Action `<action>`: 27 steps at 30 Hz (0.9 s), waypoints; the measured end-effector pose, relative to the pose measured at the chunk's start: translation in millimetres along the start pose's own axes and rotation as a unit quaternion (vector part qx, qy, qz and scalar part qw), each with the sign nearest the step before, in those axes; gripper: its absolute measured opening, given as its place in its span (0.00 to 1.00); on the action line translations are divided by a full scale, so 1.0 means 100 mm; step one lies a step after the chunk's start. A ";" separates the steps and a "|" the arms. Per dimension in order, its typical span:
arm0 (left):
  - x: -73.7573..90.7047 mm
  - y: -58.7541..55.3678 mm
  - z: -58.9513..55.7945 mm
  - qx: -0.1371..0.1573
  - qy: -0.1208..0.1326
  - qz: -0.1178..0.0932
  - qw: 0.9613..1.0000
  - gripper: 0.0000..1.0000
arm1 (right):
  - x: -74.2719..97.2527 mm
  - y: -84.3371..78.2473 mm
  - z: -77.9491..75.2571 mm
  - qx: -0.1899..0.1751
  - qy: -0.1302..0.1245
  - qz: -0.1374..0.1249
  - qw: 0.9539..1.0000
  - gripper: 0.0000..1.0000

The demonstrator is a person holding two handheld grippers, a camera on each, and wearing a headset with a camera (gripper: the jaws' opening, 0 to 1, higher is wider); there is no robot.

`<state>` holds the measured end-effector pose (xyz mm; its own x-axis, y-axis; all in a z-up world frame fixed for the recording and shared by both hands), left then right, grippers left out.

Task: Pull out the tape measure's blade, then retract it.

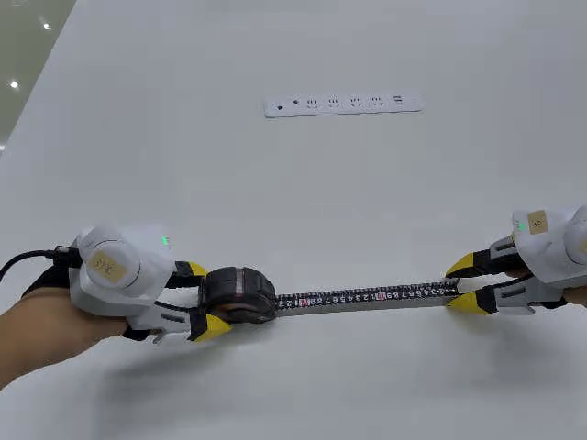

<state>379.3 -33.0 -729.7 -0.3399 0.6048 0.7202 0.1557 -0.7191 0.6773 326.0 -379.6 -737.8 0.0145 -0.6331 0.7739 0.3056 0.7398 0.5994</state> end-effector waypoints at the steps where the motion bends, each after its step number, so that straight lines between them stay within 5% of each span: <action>1: 0.00 0.00 0.00 0.000 0.002 -0.001 1.000 0.36 | 0.00 0.00 0.00 0.000 0.000 0.000 1.000 0.22; 7: 0.09 -0.01 0.01 -0.004 0.013 -0.003 1.000 0.40 | 0.05 0.03 0.04 -0.026 -0.014 -0.034 0.999 0.24; 17: 0.34 -0.03 0.02 0.049 0.042 -0.031 0.997 0.48 | 0.09 0.11 0.18 -0.089 -0.049 -0.086 0.991 0.44; 27: 0.58 -0.15 -0.01 0.106 0.085 -0.047 0.990 0.57 | 0.07 0.11 0.35 -0.115 -0.076 -0.105 0.985 0.61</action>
<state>356.3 12.3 -698.5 -0.5109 0.5865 0.6285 0.3000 -0.5635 0.7697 296.3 -367.6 -718.9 -0.2088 -0.7131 0.6693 0.4939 0.5138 0.7015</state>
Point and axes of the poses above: the centre of the closed fingertips' face, and the gripper's own axes: x roughly backward along the fingers, z roughly to its left, y roughly out of its top, the point moved 6 cm from there along x, roughly backward along the fingers, and after that the axes turned 15 degrees about y, right-handed, at the moved point
